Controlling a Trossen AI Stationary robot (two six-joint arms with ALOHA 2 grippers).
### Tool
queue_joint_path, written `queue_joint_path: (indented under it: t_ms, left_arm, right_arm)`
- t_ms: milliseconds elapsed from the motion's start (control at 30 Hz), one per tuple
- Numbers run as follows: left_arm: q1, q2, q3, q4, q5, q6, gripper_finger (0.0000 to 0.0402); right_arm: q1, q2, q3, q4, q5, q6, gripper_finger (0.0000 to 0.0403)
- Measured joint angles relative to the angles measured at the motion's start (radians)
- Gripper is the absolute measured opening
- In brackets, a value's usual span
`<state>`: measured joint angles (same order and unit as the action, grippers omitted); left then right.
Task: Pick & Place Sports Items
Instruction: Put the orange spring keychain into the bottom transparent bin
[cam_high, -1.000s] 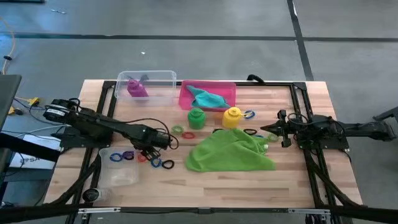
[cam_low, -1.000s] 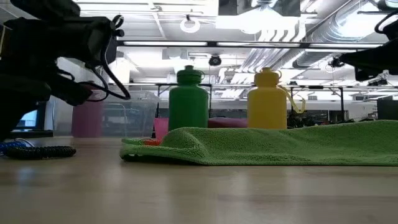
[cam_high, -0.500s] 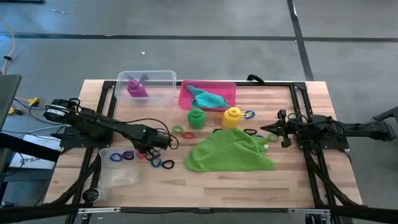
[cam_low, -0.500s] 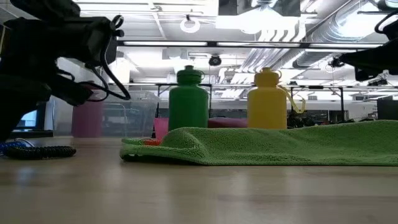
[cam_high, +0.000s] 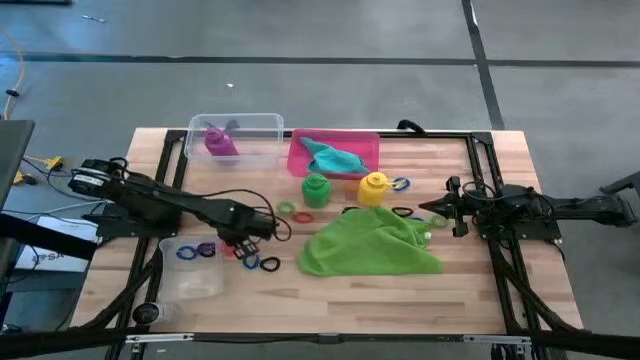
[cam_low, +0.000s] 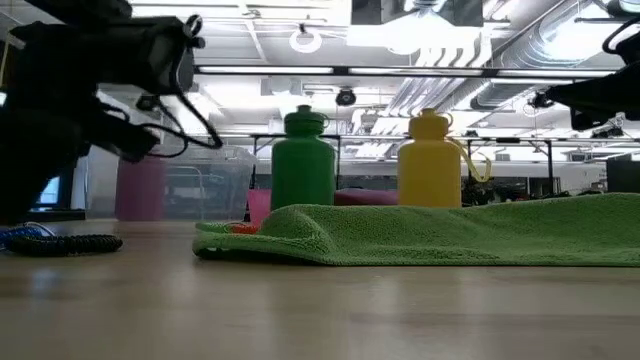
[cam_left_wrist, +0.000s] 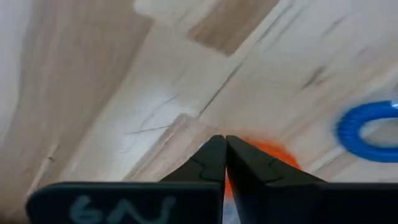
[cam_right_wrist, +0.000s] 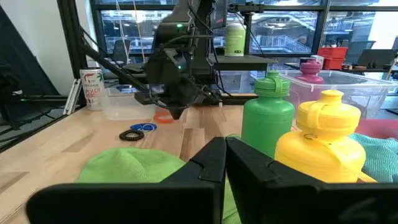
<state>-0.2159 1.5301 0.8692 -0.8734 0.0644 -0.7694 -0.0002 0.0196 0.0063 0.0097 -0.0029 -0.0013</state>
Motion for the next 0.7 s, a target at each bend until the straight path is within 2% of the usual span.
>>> queue_joint_path:
  t_ms: [267,700]
  left_arm:
    - [0.031,-0.09,0.035,0.009,-0.069,0.084,0.0]
    - [0.078,-0.345,0.04,0.025,-0.05,0.161,0.0]
  right_arm:
    - [0.0,0.0,0.0,0.0,0.0,0.0,0.0]
    - [0.0,0.0,0.0,0.0,0.0,0.0,0.0]
